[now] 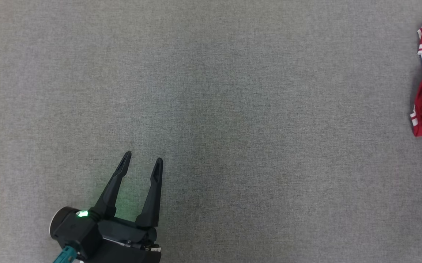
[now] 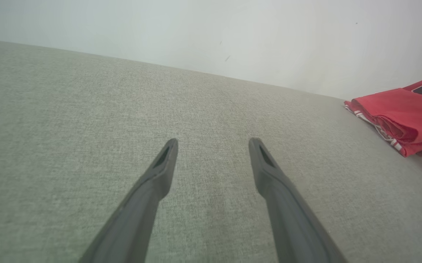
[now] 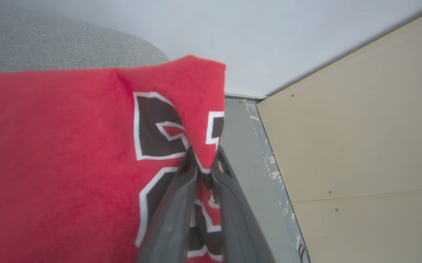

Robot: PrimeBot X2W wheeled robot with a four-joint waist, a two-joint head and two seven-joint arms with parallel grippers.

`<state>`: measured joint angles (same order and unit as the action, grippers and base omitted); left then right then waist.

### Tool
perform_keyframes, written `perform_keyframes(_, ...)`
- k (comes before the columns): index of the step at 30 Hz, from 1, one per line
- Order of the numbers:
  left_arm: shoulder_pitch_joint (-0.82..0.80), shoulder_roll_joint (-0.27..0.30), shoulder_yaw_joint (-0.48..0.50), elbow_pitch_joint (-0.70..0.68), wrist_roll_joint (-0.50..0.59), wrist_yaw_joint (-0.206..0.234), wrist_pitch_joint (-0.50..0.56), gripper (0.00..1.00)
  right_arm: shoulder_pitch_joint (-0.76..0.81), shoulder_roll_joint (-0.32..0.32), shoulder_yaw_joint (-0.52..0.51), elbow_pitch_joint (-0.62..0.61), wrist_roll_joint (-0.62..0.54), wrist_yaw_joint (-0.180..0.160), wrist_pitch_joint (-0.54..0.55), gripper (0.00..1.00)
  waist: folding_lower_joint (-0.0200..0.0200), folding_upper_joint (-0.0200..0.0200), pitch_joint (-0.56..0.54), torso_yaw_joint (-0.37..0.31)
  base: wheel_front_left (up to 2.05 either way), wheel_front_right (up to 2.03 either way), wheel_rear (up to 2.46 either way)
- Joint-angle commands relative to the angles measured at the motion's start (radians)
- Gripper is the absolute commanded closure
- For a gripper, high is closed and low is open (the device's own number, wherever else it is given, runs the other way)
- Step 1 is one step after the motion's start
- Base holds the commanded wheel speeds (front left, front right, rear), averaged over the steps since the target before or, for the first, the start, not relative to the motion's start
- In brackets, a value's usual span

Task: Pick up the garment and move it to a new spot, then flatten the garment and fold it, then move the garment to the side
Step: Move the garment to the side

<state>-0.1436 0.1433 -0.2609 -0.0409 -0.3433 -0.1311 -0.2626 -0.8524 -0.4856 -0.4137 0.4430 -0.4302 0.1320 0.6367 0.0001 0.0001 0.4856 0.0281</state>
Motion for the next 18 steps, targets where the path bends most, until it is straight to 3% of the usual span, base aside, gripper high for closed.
perform_keyframes(1,0.001,0.007,-0.002,0.0,0.006,0.001,-0.002,0.0,0.012,-0.012,0.004,0.009,-0.009,-0.003,-0.023,0.07,-0.0001,-0.0001,-0.001,0.003,0.0,0.0,0.0)
perform_keyframes(2,0.004,0.006,-0.003,0.0,0.006,0.001,-0.002,0.0,0.013,-0.017,0.008,0.017,-0.016,-0.003,-0.037,0.0,-0.0001,-0.0001,-0.003,0.004,0.0,0.0,0.0)
perform_keyframes(10,0.03,-0.013,0.014,0.011,0.002,0.007,-0.002,0.0,0.048,0.013,0.05,0.018,-0.038,-0.003,-0.172,0.0,-0.0001,-0.0001,-0.079,-0.001,0.0,0.0,0.0)
perform_keyframes(15,0.062,-0.053,0.064,0.023,-0.034,0.014,-0.002,0.0,0.115,0.099,0.047,-0.062,0.07,-0.003,-0.31,0.0,-0.0001,-0.0001,-0.189,0.008,0.0,0.0,0.0)
perform_keyframes(18,0.079,-0.064,0.09,0.028,-0.038,0.013,-0.002,0.0,0.241,0.173,0.056,-0.127,0.153,-0.003,-0.396,0.0,-0.0001,-0.0001,-0.263,0.013,0.0,0.0,0.0)
